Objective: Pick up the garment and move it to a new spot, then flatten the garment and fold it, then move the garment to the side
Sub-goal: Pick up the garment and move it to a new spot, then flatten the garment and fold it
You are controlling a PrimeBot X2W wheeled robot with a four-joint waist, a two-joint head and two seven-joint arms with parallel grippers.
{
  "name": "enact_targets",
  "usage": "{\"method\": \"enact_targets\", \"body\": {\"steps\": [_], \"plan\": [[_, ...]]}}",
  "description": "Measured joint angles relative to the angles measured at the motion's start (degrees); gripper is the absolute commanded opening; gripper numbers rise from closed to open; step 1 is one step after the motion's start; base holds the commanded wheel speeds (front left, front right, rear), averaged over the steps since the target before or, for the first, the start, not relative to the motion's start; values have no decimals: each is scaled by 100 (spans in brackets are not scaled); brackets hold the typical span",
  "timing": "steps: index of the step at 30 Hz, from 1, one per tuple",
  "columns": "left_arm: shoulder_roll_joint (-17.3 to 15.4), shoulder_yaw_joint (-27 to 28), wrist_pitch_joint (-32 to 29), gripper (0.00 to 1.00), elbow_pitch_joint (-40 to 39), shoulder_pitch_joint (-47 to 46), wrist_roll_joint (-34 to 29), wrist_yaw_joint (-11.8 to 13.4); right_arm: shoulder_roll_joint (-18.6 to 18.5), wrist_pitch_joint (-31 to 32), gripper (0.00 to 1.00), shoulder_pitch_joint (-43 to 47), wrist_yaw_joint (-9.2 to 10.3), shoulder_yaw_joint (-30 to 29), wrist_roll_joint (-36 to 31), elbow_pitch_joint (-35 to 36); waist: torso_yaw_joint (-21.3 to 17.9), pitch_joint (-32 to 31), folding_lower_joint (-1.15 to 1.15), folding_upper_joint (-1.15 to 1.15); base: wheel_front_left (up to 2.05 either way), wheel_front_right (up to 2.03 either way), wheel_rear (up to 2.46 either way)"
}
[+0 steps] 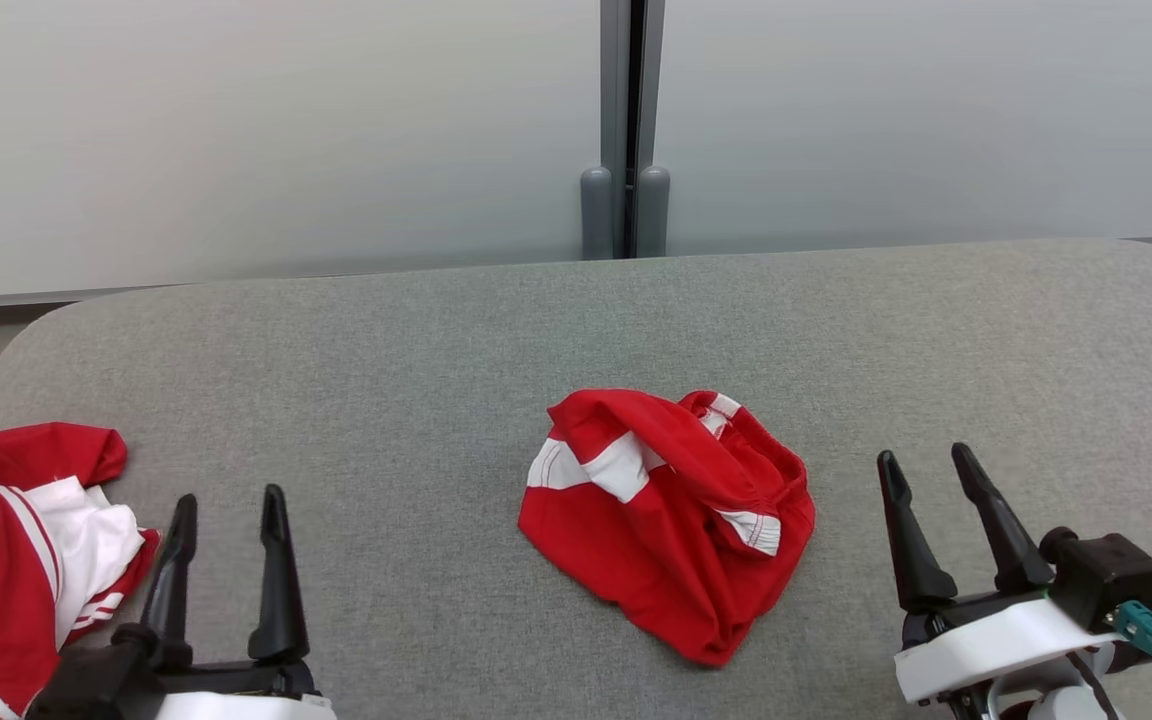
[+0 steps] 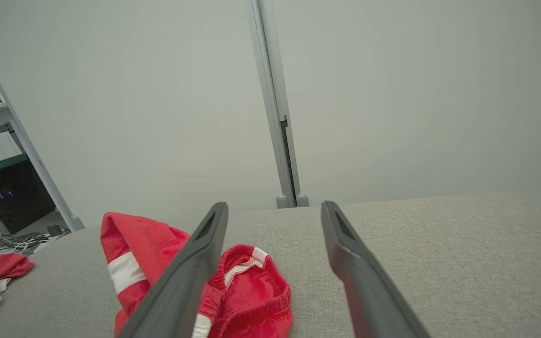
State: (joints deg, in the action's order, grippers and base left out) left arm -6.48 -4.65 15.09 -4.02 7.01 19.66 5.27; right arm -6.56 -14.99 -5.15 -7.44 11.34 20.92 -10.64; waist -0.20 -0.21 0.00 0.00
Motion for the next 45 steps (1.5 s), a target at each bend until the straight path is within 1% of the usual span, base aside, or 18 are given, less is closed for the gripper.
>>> {"method": "enact_targets", "body": {"steps": [3,5,6,11,16,25,27,30,32,37,40,43,44,45], "plan": [[108,20,0,100,77,-1,-112,-137,-41,0,100,-5,0,76,23,-88,26,-6,0,0,0,0,0],[136,38,0,100,114,-1,-157,-180,-56,-1,100,-13,0,105,42,-107,32,-11,0,0,0,0,0],[172,65,0,100,171,-13,-213,-267,-78,0,100,-25,0,188,83,-138,37,-20,0,0,0,0,0],[248,141,0,100,263,-51,-304,-402,-116,0,100,-87,0,266,156,-157,29,-30,0,0,0,0,0],[311,197,1,100,318,-88,-350,-471,-141,0,100,-130,0,350,218,-181,16,-33,0,0,0,0,0],[345,270,1,100,360,-97,-447,-511,-163,0,100,-146,0,368,279,-258,19,-46,0,0,0,0,0],[350,263,1,100,382,-103,-447,-526,-167,0,100,-194,0,442,344,-313,40,-42,0,0,0,0,0],[358,191,1,100,428,-150,-459,-560,-269,2,100,-375,0,754,537,-606,124,-38,0,0,0,0,0],[361,129,4,100,469,-158,-470,-582,-348,162,100,-500,0,1033,714,-902,208,-41,0,0,0,0,0],[366,-85,4,100,598,-169,-477,-680,-482,937,100,-855,0,1640,1278,-1505,486,-65,0,0,0,0,0],[366,-175,5,100,699,-183,-449,-716,-492,1341,100,-998,0,1815,1515,-1873,675,-83,0,0,0,0,0],[366,-294,4,100,771,-208,-399,-722,-482,1454,100,-1087,0,1900,1602,-2118,865,-101,0,0,0,0,0],[369,-338,4,100,784,-215,-397,-721,-476,1426,82,-1124,0,1911,1630,-2142,926,-109,0,0,0,0,0],[370,-370,5,100,797,-218,-392,-721,-472,1382,49,-1157,0,1931,1642,-2156,985,-117,0,0,0,0,0]]}}
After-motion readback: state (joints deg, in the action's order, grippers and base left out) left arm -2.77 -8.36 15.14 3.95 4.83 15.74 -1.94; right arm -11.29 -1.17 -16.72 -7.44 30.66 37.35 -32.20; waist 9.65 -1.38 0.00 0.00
